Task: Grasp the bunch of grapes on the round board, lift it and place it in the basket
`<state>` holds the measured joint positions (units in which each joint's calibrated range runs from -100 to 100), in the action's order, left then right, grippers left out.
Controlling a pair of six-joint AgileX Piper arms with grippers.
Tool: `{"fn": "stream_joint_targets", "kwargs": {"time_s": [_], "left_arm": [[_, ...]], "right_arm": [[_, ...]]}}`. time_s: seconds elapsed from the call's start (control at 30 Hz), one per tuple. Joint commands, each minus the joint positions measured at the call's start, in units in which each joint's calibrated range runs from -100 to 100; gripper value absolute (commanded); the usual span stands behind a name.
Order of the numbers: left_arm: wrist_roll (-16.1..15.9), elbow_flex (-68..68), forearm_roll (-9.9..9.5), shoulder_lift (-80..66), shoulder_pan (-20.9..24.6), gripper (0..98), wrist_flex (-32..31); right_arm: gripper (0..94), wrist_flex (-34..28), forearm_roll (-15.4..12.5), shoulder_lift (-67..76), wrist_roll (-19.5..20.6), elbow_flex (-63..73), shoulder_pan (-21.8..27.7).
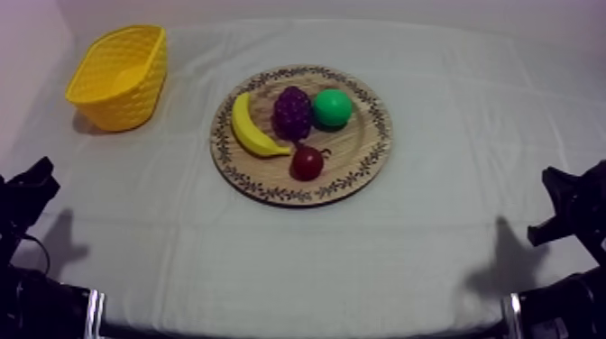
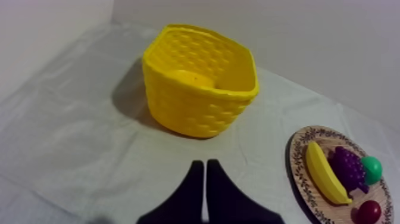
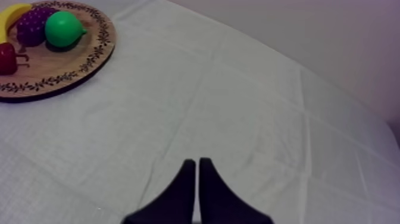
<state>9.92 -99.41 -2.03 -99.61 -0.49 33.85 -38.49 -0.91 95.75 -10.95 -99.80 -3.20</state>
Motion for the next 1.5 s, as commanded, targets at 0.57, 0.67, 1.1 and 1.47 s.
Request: {"fn": "stream_joint_targets", "kwargs": {"time_s": [0.57, 0.67, 1.1, 1.47], "left_arm": [[-0.8, -0.15, -0.05, -0.04, -0.06, 0.1, 0.02], [-2.61, -0.15, -0.05, -0.07, -0.69, 0.1, 0.02], [-4.41, 2.05, -0.38, -0.28, -7.5, 0.1, 4.87], [1.23, 12.74, -0.25, 17.23, -12.58, 0.0, 11.67]], "right_arm": [[0.3, 0.03, 0.0, 0.01, -0.01, 0.02, -0.02], [0.3, 0.03, 0.0, 0.01, -0.01, 0.02, -0.02], [0.3, 0.03, 0.0, 0.01, -0.01, 0.02, -0.02], [0.3, 0.03, 0.0, 0.01, -0.01, 0.02, -0.02]]}}
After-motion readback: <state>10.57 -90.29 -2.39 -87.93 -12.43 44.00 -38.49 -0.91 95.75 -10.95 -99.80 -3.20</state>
